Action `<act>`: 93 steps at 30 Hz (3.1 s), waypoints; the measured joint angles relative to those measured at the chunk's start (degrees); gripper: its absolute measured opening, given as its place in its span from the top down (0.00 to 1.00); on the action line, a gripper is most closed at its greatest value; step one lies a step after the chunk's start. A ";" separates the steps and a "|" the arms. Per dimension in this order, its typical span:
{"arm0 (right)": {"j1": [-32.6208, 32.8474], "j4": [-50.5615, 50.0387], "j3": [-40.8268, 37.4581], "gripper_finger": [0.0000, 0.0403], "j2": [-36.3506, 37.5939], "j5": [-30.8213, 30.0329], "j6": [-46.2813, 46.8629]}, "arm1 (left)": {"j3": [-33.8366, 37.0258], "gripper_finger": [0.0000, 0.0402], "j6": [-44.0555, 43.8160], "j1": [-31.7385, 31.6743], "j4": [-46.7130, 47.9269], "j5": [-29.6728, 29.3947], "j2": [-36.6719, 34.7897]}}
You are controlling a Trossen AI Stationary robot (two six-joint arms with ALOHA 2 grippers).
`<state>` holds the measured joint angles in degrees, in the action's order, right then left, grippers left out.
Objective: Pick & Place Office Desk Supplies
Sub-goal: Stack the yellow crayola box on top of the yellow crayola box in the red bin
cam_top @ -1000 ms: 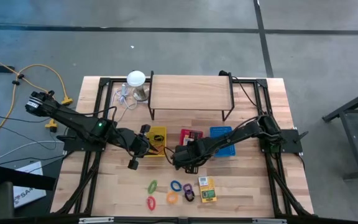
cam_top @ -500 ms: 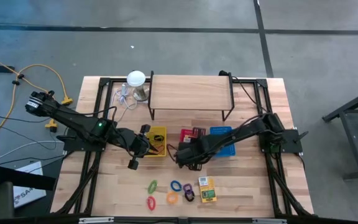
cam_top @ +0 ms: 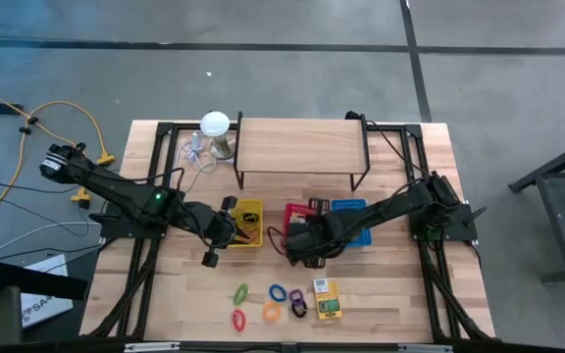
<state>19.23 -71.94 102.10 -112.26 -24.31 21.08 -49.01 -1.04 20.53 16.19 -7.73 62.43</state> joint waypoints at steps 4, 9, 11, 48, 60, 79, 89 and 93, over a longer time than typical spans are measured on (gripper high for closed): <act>2.26 0.01 0.00 0.74 -0.03 -0.21 -0.35 | 0.00 0.87 0.00 0.00 0.02 0.00 0.00; 5.86 -0.07 0.00 0.74 -0.03 -0.22 0.93 | 0.00 0.87 0.00 0.00 0.00 0.00 0.00; 7.51 -0.22 0.00 0.74 -0.03 -0.23 1.93 | 0.00 0.87 0.00 0.00 0.00 0.00 0.00; 33.79 1.42 -0.02 0.74 -0.53 0.43 17.48 | 0.00 0.87 0.00 0.00 0.02 0.00 0.00; 33.92 2.43 -0.04 0.74 -7.60 -0.91 14.69 | 0.01 0.87 0.00 0.00 0.02 0.00 0.00; 35.69 6.61 -0.04 0.74 -15.60 -2.11 19.89 | 0.00 0.87 0.00 0.00 0.00 0.00 0.00; 37.40 7.51 -0.04 0.74 -18.45 -9.34 19.85 | 0.00 0.87 0.00 0.00 0.00 0.00 0.00; 37.78 7.35 -0.04 0.74 -19.62 -11.30 19.78 | 0.00 0.87 0.00 0.00 -0.04 0.00 0.02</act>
<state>57.01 -64.59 102.06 -131.89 -35.61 40.86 -49.01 -1.04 20.53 16.14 -7.73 62.46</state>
